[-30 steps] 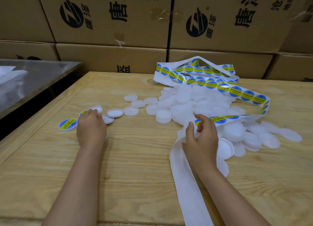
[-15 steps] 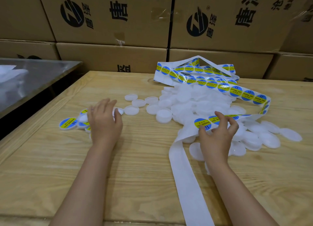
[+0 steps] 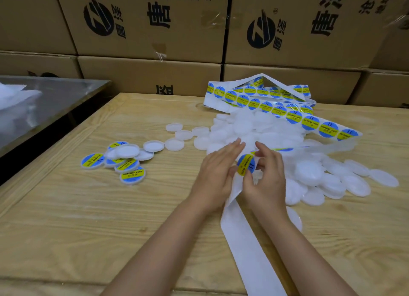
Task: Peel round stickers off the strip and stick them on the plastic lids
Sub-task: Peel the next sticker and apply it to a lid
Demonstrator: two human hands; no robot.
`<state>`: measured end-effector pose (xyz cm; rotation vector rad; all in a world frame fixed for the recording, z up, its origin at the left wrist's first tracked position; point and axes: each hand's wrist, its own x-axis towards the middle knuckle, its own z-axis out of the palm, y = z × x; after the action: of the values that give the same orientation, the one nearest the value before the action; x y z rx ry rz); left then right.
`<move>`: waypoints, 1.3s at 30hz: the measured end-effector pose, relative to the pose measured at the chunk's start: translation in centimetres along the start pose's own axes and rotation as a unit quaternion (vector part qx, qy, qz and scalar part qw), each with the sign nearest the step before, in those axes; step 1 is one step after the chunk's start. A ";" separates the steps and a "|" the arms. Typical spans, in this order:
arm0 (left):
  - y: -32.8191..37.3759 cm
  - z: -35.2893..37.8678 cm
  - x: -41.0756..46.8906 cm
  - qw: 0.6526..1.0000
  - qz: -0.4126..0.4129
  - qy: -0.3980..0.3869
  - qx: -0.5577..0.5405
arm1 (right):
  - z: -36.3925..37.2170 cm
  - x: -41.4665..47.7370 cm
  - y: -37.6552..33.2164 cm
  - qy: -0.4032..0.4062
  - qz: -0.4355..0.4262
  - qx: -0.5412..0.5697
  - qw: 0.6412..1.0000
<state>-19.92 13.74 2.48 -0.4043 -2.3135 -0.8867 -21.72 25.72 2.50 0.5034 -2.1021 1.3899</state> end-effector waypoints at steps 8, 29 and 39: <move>-0.2 0.1 -0.2 0.999 -0.019 0.015 -0.022 | 0.0 -0.4 -0.6 -0.043 0.023 0.093 0.994; -0.3 -0.5 0.6 0.965 -0.162 0.079 -0.189 | -0.1 0.0 0.2 0.025 0.096 0.070 0.993; -1.2 -1.5 0.9 0.896 -0.264 0.153 -0.322 | -0.8 0.5 0.6 -0.006 0.092 -0.106 0.990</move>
<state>-20.53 11.92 3.35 0.1219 -1.8012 -1.8505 -22.31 26.71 2.62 0.2371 -2.3200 1.2422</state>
